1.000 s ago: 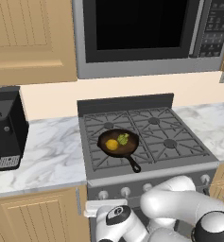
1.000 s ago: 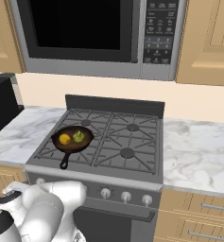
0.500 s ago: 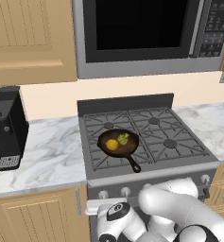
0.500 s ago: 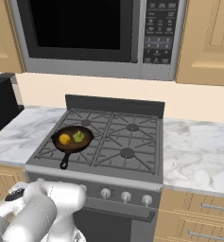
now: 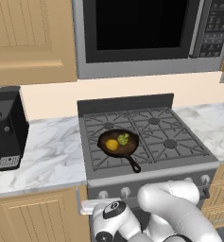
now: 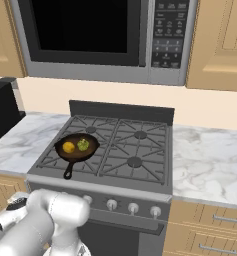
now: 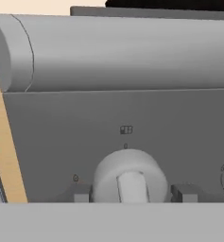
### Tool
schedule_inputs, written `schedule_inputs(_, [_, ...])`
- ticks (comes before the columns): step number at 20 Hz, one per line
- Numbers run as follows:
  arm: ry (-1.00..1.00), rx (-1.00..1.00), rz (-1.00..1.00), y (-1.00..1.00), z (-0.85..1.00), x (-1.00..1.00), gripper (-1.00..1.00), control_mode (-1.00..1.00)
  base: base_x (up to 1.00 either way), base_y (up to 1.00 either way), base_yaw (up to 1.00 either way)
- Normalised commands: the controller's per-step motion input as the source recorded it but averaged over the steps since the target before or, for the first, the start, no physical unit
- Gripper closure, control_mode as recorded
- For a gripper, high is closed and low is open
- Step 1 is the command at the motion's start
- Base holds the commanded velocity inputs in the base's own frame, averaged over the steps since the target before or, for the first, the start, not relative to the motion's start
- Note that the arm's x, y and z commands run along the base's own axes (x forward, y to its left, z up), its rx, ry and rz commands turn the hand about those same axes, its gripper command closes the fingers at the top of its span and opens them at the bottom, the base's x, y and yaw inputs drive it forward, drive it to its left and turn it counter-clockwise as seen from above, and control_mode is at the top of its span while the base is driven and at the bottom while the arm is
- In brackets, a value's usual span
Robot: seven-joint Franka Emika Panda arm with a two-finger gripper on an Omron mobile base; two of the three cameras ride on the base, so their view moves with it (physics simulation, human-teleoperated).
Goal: Put the broccoli and lemon in the pan. Then turn on the front left burner and set the heat to medium.
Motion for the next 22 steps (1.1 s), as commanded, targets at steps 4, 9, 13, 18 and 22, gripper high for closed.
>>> schedule_inputs(4, [0.00,0.04,0.00,-0.01,-0.24,0.21,-1.00,-1.00,0.00,0.00,0.00])
schedule_inputs(9, [0.00,0.06,0.00,-0.10,-0.19,0.29,1.00,-1.00,0.00,0.00,0.00])
schedule_inputs(13, [0.05,0.05,0.00,-0.27,-0.38,0.41,1.00,-1.00,0.00,0.00,0.00])
schedule_inputs(18, [0.07,0.03,0.00,-0.54,-0.53,0.32,1.00,-1.00,0.00,0.00,0.00])
schedule_inputs(22, [0.06,0.00,0.00,-0.56,-0.49,0.37,1.00,-1.00,0.00,0.00,0.00])
